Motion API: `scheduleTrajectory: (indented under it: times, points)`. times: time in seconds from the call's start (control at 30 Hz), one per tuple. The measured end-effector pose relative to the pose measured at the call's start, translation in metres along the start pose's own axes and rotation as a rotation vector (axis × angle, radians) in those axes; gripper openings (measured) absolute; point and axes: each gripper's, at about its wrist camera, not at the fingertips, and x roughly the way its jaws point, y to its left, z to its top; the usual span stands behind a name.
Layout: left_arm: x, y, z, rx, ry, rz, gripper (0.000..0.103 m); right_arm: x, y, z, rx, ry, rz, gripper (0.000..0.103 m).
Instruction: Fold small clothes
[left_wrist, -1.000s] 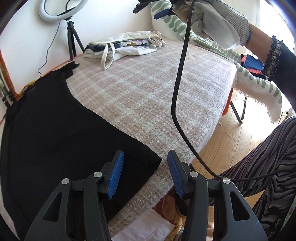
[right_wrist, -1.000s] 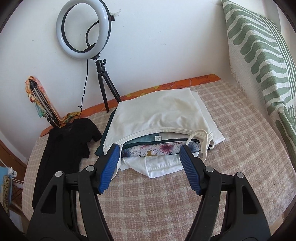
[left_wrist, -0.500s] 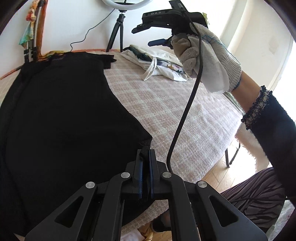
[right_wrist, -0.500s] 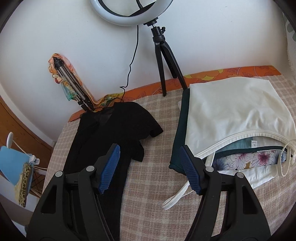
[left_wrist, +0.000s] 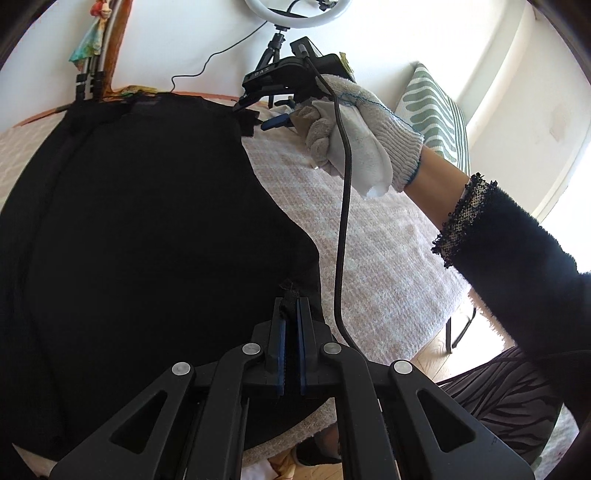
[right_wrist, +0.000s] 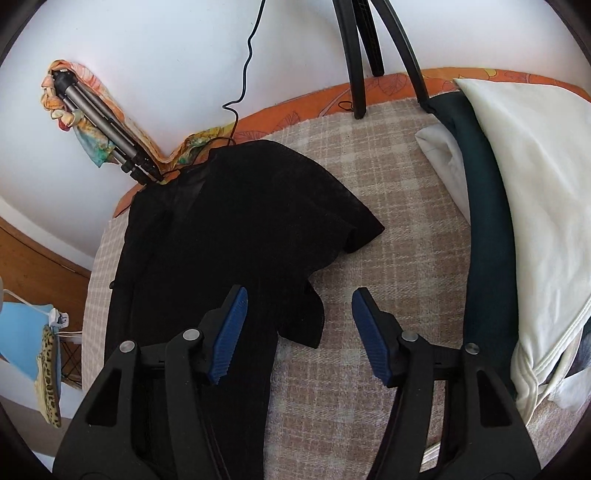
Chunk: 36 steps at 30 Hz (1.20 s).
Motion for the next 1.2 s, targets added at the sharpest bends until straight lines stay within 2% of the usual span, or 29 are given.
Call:
scheduleTrajectory:
  times: [0.03, 0.1, 0.13, 0.2, 0.4, 0.67, 0.97, 1.2]
  points:
    - [0.000, 0.000, 0.000, -0.002, 0.000, -0.005, 0.003, 0.004, 0.001, 0.000, 0.000, 0.009, -0.001, 0.051]
    - [-0.002, 0.000, -0.001, -0.010, -0.003, -0.018, 0.003, 0.011, 0.003, 0.001, 0.000, 0.016, -0.007, 0.032]
    - [-0.003, 0.000, -0.001, -0.013, -0.006, -0.023, 0.003, 0.013, 0.005, 0.001, -0.002, 0.016, -0.013, 0.027]
    - [-0.006, 0.000, -0.001, -0.015, -0.014, -0.028, 0.003, 0.014, 0.009, 0.003, -0.005, 0.013, -0.003, 0.009]
    - [-0.022, 0.007, -0.004, -0.031, -0.051, -0.026, 0.003, 0.008, 0.030, 0.010, -0.019, -0.039, -0.035, 0.006]
    - [-0.038, 0.028, -0.015, -0.102, -0.070, -0.026, 0.003, 0.004, 0.101, 0.015, -0.177, -0.088, -0.113, 0.006]
    - [-0.065, 0.056, -0.025, -0.171, -0.110, 0.019, 0.003, 0.034, 0.185, 0.004, -0.339, -0.064, -0.141, 0.005]
    - [-0.071, 0.079, -0.039, -0.215, -0.094, 0.057, 0.003, 0.071, 0.220, -0.010, -0.419, -0.019, -0.158, 0.005]
